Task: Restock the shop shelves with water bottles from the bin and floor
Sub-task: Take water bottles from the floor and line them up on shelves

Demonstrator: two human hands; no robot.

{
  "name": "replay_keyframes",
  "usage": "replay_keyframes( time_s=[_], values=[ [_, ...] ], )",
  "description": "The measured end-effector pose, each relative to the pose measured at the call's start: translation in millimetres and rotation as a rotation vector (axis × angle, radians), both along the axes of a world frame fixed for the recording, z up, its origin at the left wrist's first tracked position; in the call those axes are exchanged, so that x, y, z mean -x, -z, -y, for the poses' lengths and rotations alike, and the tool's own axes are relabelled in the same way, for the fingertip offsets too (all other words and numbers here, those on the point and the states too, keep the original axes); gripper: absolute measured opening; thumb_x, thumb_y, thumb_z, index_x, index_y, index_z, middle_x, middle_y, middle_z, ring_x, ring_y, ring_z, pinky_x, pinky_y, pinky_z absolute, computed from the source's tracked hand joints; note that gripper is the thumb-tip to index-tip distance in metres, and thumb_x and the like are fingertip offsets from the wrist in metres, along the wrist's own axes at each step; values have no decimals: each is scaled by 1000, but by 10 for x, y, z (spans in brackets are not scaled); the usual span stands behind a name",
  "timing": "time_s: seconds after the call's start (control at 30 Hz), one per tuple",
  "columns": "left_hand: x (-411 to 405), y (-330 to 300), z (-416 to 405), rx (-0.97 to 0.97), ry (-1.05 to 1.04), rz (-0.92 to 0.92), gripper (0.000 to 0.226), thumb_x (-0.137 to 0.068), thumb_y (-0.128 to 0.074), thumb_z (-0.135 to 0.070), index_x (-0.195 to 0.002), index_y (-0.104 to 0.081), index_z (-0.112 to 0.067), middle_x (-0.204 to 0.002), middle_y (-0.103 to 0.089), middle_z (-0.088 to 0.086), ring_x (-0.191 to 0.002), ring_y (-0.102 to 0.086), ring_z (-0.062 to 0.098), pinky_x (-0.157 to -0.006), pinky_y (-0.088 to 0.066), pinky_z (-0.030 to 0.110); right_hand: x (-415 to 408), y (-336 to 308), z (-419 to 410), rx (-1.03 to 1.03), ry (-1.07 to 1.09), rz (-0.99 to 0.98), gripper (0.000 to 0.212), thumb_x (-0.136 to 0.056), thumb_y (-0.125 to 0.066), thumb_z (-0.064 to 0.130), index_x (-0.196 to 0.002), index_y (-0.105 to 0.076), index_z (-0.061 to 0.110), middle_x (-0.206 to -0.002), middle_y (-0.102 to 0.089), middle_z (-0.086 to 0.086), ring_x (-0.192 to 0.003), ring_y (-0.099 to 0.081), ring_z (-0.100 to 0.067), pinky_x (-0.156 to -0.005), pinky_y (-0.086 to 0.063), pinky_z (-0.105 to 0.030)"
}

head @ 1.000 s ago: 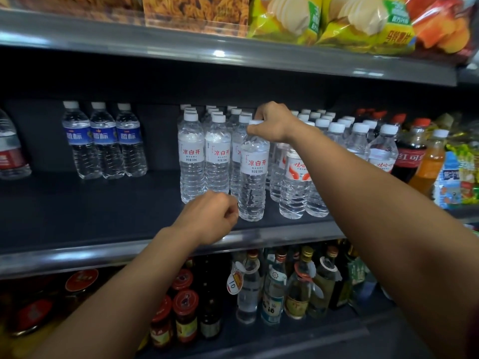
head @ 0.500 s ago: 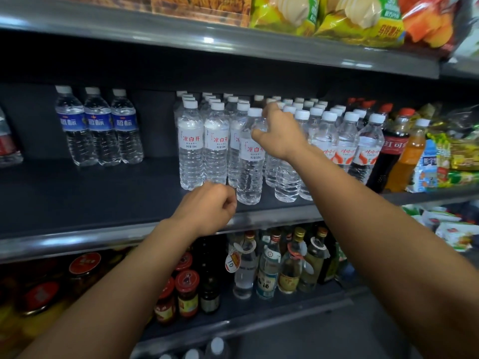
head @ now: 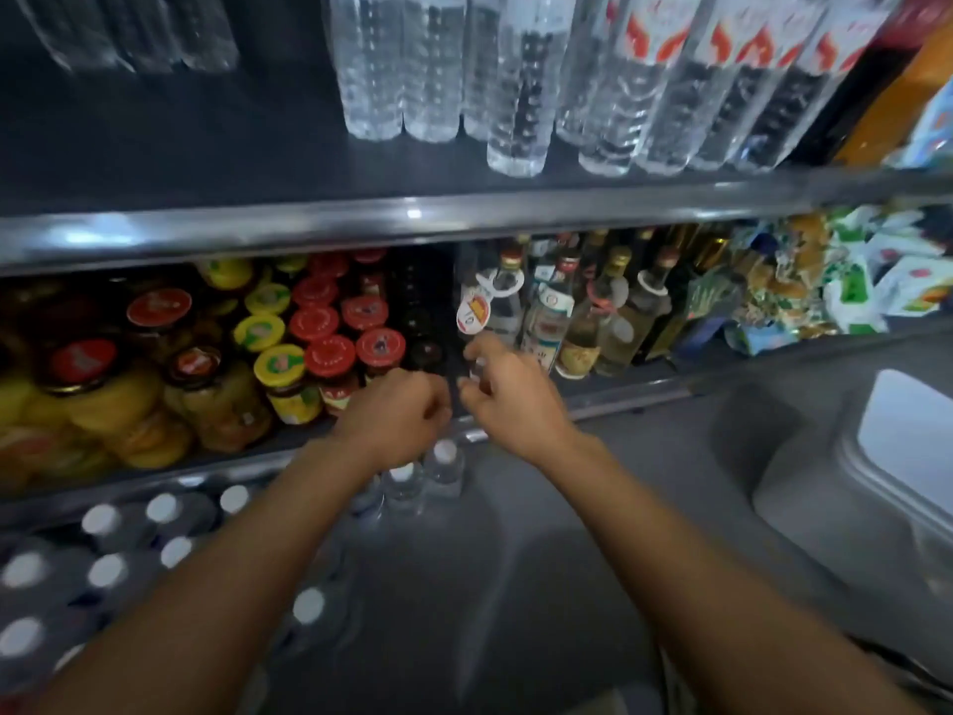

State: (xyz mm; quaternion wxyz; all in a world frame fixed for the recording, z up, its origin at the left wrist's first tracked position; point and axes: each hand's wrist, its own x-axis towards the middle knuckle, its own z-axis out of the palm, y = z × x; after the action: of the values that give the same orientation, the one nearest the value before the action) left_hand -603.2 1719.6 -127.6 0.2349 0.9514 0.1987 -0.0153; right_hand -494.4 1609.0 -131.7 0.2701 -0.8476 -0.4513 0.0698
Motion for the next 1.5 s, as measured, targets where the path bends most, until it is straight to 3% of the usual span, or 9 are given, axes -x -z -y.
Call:
replay_keyframes(
  time_s=[0.3,0.4,0.47,0.67,0.87,0.97,1.23,1.33,1.5],
  values=[
    [375,1381,298,201,7,-269,15,-90,-52,-20,-89,-65,-12,-97,-67,9,-93,-62,29,-80,-50,41,194,1285,234,308,-9,-163,32,-86,-57,20,-116,-53,10,-98,-67,-21,-96,-61,-40,-77,-51,-42],
    [446,1737,367,201,29,-335,13,-89,-53,-18,-77,-56,-15,-98,-67,9,-94,-61,29,-74,-46,32,137,1501,176,369,-6,-164,47,-88,-58,23,-130,-43,8,-105,-65,-21,-101,-60,-39,-79,-48,-41],
    [484,1909,405,207,39,-357,11,-89,-54,-17,-80,-60,-17,-99,-67,10,-95,-61,28,-70,-37,27,96,1605,90,410,-23,-150,58,-88,-59,26,-137,-33,7,-112,-62,-21,-105,-58,-38,-81,-47,-41],
    [562,2223,468,253,6,-416,12,-89,-56,-19,-90,-65,-11,-104,-67,14,-99,-61,32,-81,-45,33,-5,1780,-179,439,-70,-79,69,-88,-60,29,-144,-25,15,-127,-54,-18,-114,-53,-39,-84,-44,-42],
    [510,2217,425,255,-17,-413,16,-89,-56,-20,-96,-66,-11,-109,-67,14,-103,-60,32,-87,-48,37,-60,1789,-290,440,-102,-21,59,-89,-58,24,-140,-32,12,-121,-56,-21,-112,-53,-41,-82,-45,-43],
    [490,2172,397,246,-7,-411,14,-89,-56,-21,-95,-66,-13,-107,-67,13,-101,-60,32,-86,-49,37,-56,1755,-279,429,-115,4,53,-88,-58,21,-134,-36,7,-117,-59,-23,-107,-55,-42,-72,-39,-37],
    [552,1904,334,205,63,-427,18,-89,-55,-23,-101,-65,-15,-112,-65,10,-104,-59,29,-87,-48,35,61,1585,18,402,-30,-71,48,-86,-61,23,-126,-42,6,-111,-61,-23,-101,-58,-41,-70,-39,-34],
    [567,1686,288,159,75,-398,17,-91,-51,-24,-98,-64,-15,-109,-64,9,-103,-59,29,-78,-44,31,89,1392,105,378,6,-113,42,-84,-64,28,-116,-47,6,-110,-61,-21,-102,-57,-39,-71,-41,-35],
    [603,1150,105,137,98,-331,17,-94,-50,-26,-85,-60,-15,-96,-65,9,-93,-61,27,-80,-51,39,101,763,192,272,23,-98,33,-78,-70,29,-94,-56,3,-95,-63,-18,-91,-58,-35,-67,-45,-36]
  ],
)
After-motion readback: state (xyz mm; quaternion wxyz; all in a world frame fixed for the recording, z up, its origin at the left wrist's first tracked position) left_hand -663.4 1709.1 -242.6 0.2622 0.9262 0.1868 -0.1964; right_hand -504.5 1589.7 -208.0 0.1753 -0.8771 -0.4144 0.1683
